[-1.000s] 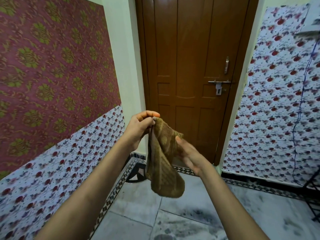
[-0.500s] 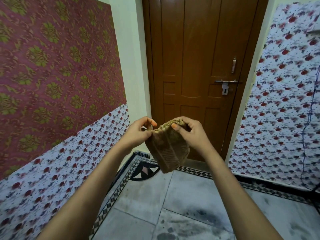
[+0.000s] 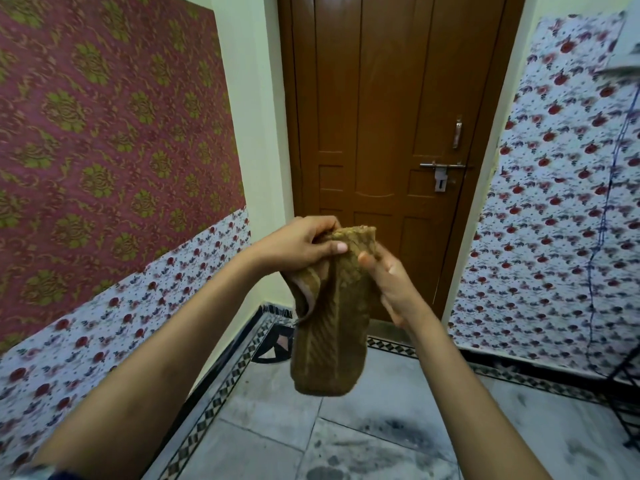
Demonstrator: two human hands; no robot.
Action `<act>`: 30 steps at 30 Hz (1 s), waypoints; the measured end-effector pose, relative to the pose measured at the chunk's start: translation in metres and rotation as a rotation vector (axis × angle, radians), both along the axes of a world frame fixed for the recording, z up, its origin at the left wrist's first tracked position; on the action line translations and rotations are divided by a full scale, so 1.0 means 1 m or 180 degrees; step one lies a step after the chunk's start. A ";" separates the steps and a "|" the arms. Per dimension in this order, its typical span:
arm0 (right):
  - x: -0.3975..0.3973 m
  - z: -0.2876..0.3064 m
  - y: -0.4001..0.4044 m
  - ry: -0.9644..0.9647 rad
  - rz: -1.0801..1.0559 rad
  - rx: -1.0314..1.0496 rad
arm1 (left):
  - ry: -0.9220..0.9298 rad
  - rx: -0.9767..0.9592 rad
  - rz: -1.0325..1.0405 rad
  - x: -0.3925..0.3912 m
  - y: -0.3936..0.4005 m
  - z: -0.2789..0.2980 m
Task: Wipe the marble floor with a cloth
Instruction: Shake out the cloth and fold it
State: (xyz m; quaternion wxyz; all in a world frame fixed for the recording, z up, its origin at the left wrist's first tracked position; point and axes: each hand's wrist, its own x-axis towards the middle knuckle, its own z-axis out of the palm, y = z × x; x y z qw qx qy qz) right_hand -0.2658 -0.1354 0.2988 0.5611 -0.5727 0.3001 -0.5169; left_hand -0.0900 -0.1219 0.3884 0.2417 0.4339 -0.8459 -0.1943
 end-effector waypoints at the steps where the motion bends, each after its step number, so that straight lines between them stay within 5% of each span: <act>1: 0.001 -0.008 0.002 0.0049 0.0104 0.0105 | 0.0015 -0.0091 0.0010 -0.002 0.000 0.006; 9: 0.005 -0.063 0.009 0.0279 0.0353 0.0941 | 0.0593 0.0041 0.0517 0.012 -0.009 0.033; 14: -0.004 -0.082 0.008 -0.0998 0.0450 0.1513 | 0.1307 0.0487 0.1002 0.036 -0.013 0.030; 21: 0.001 -0.065 0.008 -0.2314 0.0132 0.1424 | 0.2687 0.1438 0.1690 0.053 -0.025 -0.004; 24: 0.007 -0.069 0.011 -0.1575 0.0380 0.1608 | 0.2772 0.1671 0.2050 0.065 -0.033 -0.023; 30: 0.026 -0.084 0.008 -0.0365 -0.0304 0.1723 | 0.1701 0.1998 0.2080 0.091 -0.030 -0.065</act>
